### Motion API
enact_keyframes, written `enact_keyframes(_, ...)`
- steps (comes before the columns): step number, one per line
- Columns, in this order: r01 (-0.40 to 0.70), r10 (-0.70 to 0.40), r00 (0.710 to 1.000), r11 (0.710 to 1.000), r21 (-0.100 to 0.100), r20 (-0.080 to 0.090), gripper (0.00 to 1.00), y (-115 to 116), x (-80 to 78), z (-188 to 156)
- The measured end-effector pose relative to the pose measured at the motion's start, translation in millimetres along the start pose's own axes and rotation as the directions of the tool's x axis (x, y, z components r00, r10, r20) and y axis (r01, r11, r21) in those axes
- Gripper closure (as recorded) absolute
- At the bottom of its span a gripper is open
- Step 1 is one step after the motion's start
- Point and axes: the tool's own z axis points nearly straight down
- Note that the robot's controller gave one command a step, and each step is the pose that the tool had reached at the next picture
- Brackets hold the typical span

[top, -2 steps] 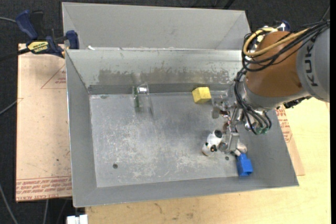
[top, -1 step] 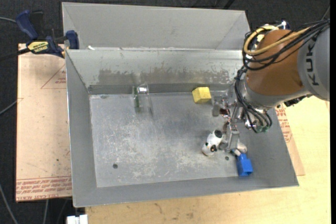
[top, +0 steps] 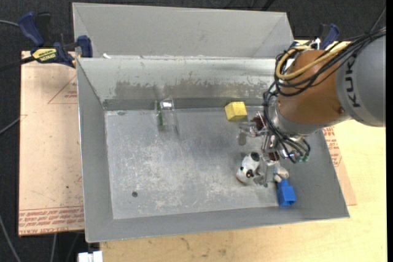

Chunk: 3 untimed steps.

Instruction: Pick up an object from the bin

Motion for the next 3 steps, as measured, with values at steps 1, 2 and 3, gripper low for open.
enact_keyframes(1, 0.128, -0.128, 0.992, 0.992, -0.005, -0.008, 0.0, 3.7, 3.7, 59.3)
enact_keyframes(2, 0.241, -0.241, 0.97, 0.97, -0.005, -0.007, 0.0, 2.8, -17.2, -12.2)
enact_keyframes(3, 0.258, -0.258, 0.966, 0.966, -0.005, -0.005, 0.0, 9.6, -9.8, 41.9)
